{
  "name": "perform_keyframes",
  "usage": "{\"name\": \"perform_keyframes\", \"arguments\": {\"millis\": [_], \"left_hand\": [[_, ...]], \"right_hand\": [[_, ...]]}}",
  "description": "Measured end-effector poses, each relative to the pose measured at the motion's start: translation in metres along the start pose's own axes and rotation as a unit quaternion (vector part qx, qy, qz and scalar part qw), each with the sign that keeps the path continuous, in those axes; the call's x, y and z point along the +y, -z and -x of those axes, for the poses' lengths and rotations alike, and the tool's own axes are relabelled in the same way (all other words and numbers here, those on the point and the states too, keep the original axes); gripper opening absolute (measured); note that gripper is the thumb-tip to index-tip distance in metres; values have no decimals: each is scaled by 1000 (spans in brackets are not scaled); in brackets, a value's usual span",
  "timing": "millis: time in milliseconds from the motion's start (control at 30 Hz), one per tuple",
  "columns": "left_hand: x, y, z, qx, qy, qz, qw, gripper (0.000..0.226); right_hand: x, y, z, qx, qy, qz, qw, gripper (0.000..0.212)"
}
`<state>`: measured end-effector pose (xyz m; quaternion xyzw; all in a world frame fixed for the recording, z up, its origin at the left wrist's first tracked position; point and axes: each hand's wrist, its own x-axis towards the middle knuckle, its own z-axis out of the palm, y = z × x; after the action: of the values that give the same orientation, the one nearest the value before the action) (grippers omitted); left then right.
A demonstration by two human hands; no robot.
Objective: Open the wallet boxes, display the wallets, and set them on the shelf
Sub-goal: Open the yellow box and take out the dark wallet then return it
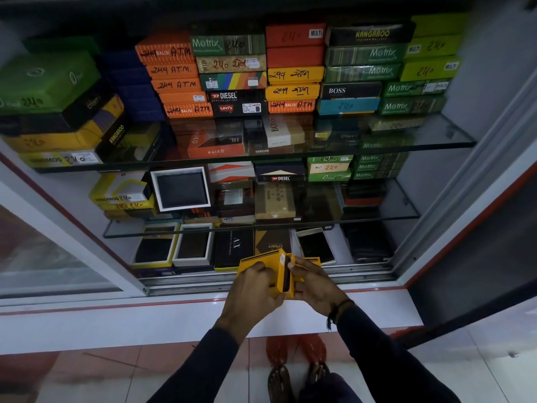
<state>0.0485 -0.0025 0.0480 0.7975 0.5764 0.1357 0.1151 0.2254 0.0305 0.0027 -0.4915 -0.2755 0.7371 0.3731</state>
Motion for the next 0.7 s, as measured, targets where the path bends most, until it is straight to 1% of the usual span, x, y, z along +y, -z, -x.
{"name": "perform_keyframes", "arguments": {"millis": [67,133,200,267,400,433,500,533,567,600,633,667,700], "left_hand": [[0,1,2,4,21,25,999,32],[0,3,4,8,46,11,999,39],[-2,1,5,16,51,-15,998,45],[-4,0,5,21,44,-24,999,45],[-9,5,7,36,30,-42,998,30],[-12,8,10,53,32,-39,997,24],[-19,17,19,111,67,15,991,12],[-22,22,24,138,106,74,982,9],[-27,25,29,160,160,154,962,5],[-33,27,32,172,231,241,927,3],[-39,26,35,177,301,329,877,5],[-47,22,37,175,349,414,822,9],[-55,17,40,164,376,483,773,15]], "right_hand": [[0,-1,-1,7,0,1,1000,34],[1,-2,-1,1,2,0,1000,35],[-1,-3,0,-6,5,3,1000,35],[-3,-4,0,-9,6,-2,1000,35],[-4,1,1,5,1,-23,1000,33],[-4,4,1,7,0,-26,1000,30],[-2,12,2,10,-4,-45,999,26],[-2,16,4,12,-4,-55,998,29],[-1,19,5,12,-5,-63,998,33],[-1,21,6,8,-5,-71,997,37],[-1,22,7,1,-5,-76,997,37],[-1,22,7,-2,-4,-79,997,36],[-1,21,7,-1,-4,-78,997,34]]}}
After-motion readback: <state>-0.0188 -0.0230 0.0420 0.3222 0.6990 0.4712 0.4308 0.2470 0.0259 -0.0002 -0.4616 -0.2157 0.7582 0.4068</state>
